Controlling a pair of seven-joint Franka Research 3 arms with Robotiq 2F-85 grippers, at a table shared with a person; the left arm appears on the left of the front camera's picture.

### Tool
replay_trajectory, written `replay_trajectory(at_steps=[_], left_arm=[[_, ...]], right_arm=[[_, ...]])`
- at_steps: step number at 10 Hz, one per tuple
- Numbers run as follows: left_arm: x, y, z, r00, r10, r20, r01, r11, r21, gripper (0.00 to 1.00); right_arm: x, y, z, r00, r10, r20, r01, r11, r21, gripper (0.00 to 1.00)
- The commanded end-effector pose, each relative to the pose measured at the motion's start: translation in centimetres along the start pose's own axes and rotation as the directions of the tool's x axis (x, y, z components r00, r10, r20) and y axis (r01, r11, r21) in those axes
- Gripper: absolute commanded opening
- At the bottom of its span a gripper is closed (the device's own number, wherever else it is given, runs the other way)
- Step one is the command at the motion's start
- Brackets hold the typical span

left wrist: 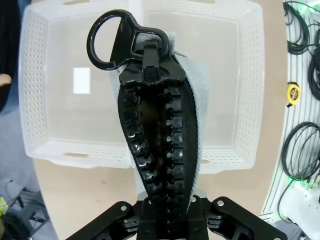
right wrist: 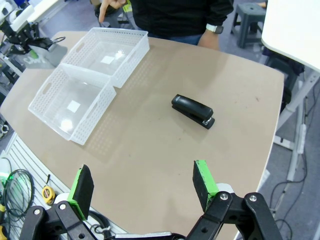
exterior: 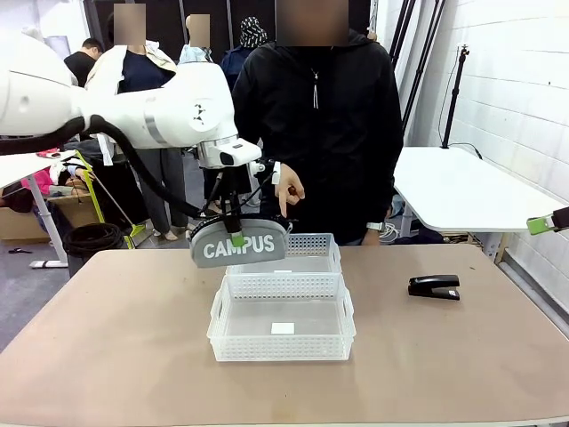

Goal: Distribute items into two baskets.
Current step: Place the picked Pencil pouch into the Organizing basket as instructed by the person.

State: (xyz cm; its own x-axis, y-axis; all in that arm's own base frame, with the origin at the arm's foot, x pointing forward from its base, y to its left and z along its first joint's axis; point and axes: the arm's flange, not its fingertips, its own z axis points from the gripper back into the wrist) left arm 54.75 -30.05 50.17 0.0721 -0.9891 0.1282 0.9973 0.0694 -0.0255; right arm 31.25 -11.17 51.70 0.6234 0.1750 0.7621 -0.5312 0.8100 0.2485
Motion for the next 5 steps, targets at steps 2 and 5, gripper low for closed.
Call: replay_trajectory(at_steps=[2,5], left_arm=[[2.2,4.4,0.1,0.998,-0.057,-0.008,0.058,0.997,0.051,0.15],[4.1,7.7,-1.4,0.998,-0.066,-0.009,0.067,0.996,0.055,0.15]], right_arm=[[0.1,0.0,-0.1,1.000,-0.013,0.006,0.013,1.000,0.018,1.00],[0.1,0.0,-0.1,1.000,-0.013,0.006,0.013,1.000,0.018,1.00]])
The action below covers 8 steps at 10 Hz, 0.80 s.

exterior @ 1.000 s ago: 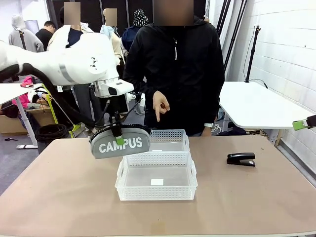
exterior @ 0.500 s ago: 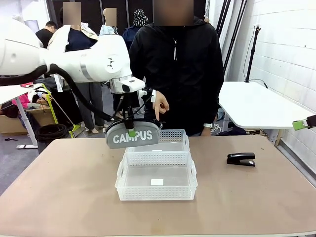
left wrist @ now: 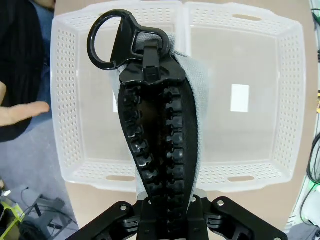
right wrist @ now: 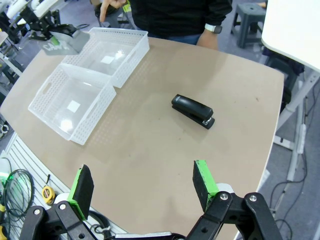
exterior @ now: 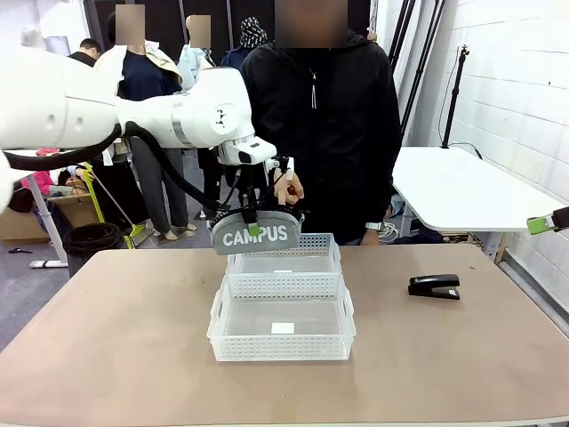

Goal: Distribute items into two baskets.
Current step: Place the picked Pencil pouch into the Organizing basket as instructed by the person.

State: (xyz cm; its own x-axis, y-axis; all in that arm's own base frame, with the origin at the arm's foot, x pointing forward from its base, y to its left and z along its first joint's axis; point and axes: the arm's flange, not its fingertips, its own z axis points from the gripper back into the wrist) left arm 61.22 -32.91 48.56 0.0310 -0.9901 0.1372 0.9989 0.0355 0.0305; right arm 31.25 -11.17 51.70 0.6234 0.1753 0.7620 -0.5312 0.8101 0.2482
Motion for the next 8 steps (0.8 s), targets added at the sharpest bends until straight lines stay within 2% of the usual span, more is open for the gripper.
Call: replay_trajectory(at_steps=[1,8], left_arm=[[1.6,2.6,-0.3,0.999,-0.038,-0.006,0.038,0.999,0.012,0.15],[3.7,4.7,-5.7,0.994,-0.109,-0.018,0.109,0.993,0.043,0.15]], right_arm=[[0.1,0.0,-0.1,1.000,-0.013,0.007,0.013,1.000,0.018,1.00],[0.1,0.0,-0.1,1.000,-0.013,0.007,0.013,1.000,0.018,1.00]])
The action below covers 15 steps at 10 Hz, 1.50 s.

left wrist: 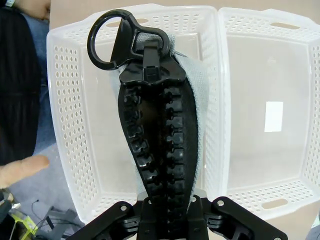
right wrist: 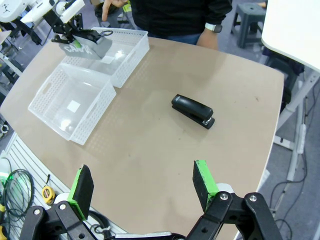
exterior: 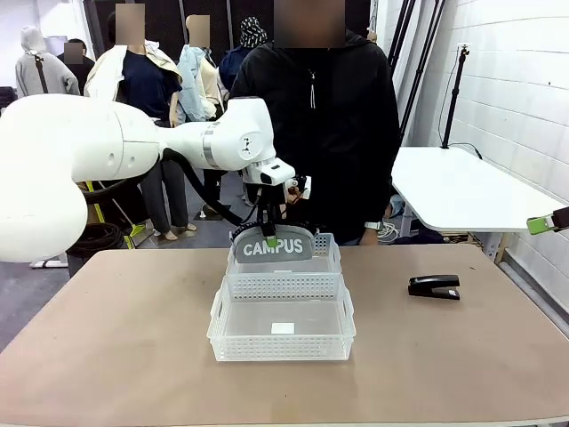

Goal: Distribute items into two baskets.
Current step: Place the picked Pencil pouch into the Organizing basket as instructed by the person.

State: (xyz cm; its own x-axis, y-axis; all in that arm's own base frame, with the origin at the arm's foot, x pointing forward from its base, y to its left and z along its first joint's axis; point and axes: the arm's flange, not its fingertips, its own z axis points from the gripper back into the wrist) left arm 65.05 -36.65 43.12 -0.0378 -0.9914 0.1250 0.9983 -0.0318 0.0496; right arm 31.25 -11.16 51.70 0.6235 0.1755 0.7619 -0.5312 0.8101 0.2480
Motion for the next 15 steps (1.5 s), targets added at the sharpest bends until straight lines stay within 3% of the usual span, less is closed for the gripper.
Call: replay_trajectory(at_steps=[1,10,14,15], left_arm=[[0.6,1.4,-0.4,0.999,-0.048,-0.005,0.048,0.999,0.027,0.15],[0.3,0.4,-6.6,0.998,-0.065,0.022,0.066,0.994,-0.090,0.15],[0.4,0.4,-6.8,0.998,-0.060,0.028,0.063,0.993,-0.098,0.15],[0.5,0.3,-6.8,0.998,-0.059,0.026,0.062,0.993,-0.105,0.21]], right_arm=[[0.1,0.0,-0.1,1.000,-0.013,0.007,0.013,1.000,0.018,1.00],[0.1,0.0,-0.1,1.000,-0.013,0.007,0.013,1.000,0.018,1.00],[0.1,0.0,-0.1,1.000,-0.013,0.007,0.013,1.000,0.018,1.00],[0.1,0.0,-0.1,1.000,-0.013,0.007,0.013,1.000,0.018,1.00]])
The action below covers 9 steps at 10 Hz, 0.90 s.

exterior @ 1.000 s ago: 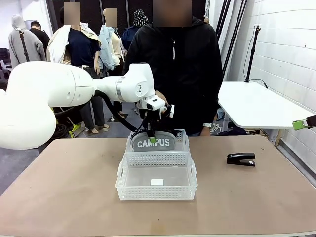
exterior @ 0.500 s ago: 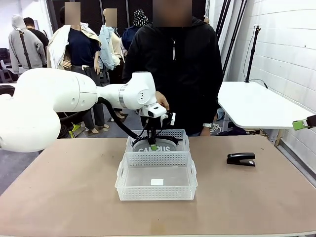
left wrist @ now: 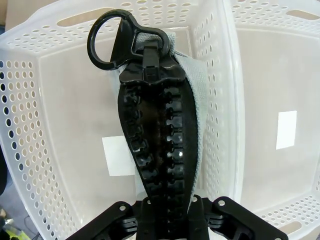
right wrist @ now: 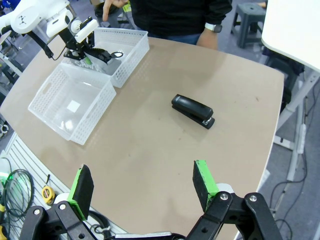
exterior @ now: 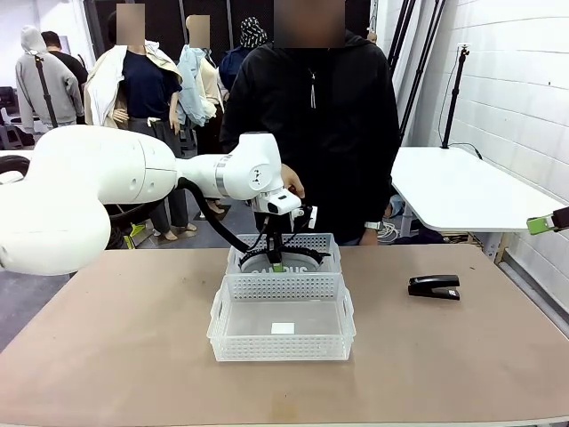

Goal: Distribute items into two baskets.
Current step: Place the picked Pencil pouch into the Organizing basket as instructed by the person.

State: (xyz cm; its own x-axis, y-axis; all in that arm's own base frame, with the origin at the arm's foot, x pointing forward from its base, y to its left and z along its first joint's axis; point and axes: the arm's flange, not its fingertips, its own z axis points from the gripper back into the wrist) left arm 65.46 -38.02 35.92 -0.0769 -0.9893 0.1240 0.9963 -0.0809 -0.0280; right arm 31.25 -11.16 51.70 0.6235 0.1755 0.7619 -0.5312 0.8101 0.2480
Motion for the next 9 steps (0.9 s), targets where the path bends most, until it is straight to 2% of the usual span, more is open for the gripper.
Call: replay_trajectory(at_steps=[1,4,5,9], left_arm=[[0.2,0.1,0.7,0.999,-0.028,0.021,0.028,0.999,-0.019,0.40],[0.8,-0.1,2.1,0.999,-0.029,0.021,0.029,0.999,-0.015,0.96],[0.9,-0.1,2.7,0.999,-0.023,0.028,0.023,1.000,-0.017,1.00],[1.6,-1.3,4.8,1.000,-0.003,0.010,0.003,1.000,0.000,1.00]], right_arm=[[0.1,0.0,-0.1,1.000,-0.013,0.007,0.013,1.000,0.018,1.00],[0.1,0.0,-0.1,1.000,-0.013,0.007,0.013,1.000,0.018,1.00],[0.1,0.0,-0.1,1.000,-0.013,0.007,0.013,1.000,0.018,1.00],[0.1,0.0,-0.1,1.000,-0.013,0.007,0.013,1.000,0.018,1.00]])
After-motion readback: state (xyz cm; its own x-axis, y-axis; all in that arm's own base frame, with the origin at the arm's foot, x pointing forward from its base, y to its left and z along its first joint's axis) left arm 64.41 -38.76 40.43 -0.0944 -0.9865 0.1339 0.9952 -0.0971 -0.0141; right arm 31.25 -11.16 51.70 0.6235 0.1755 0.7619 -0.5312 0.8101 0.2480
